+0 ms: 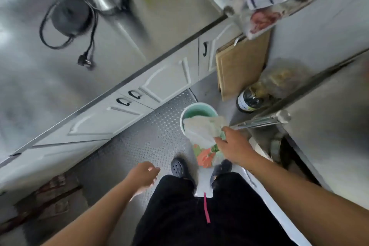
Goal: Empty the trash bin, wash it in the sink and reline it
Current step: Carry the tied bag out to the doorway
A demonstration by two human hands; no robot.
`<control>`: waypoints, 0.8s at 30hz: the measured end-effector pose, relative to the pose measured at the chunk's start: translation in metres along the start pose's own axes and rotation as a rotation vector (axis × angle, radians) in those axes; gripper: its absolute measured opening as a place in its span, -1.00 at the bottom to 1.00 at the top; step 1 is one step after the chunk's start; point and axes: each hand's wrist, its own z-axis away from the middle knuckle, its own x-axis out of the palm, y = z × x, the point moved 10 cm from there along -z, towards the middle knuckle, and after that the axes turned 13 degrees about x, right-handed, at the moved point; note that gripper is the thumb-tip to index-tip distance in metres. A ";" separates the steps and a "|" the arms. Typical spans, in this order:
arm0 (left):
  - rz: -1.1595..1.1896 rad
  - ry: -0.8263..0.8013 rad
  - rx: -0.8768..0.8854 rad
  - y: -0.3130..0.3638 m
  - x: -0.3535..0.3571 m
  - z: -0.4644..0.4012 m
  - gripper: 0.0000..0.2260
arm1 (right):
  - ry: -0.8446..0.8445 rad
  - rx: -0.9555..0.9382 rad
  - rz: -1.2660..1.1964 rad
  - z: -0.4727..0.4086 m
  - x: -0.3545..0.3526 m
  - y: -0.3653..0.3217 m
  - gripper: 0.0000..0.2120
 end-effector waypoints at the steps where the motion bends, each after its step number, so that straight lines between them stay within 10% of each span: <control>1: 0.019 0.008 0.005 0.009 -0.005 0.009 -0.75 | -0.002 0.011 -0.011 0.019 -0.010 0.008 -0.73; 17: -0.546 -0.316 0.238 0.044 -0.080 -0.021 -0.76 | 0.283 0.716 -0.481 0.225 0.044 0.187 -0.72; 24: -0.260 -0.386 0.066 0.086 -0.092 -0.048 -0.71 | 0.363 1.021 -0.870 0.338 0.154 0.230 -0.68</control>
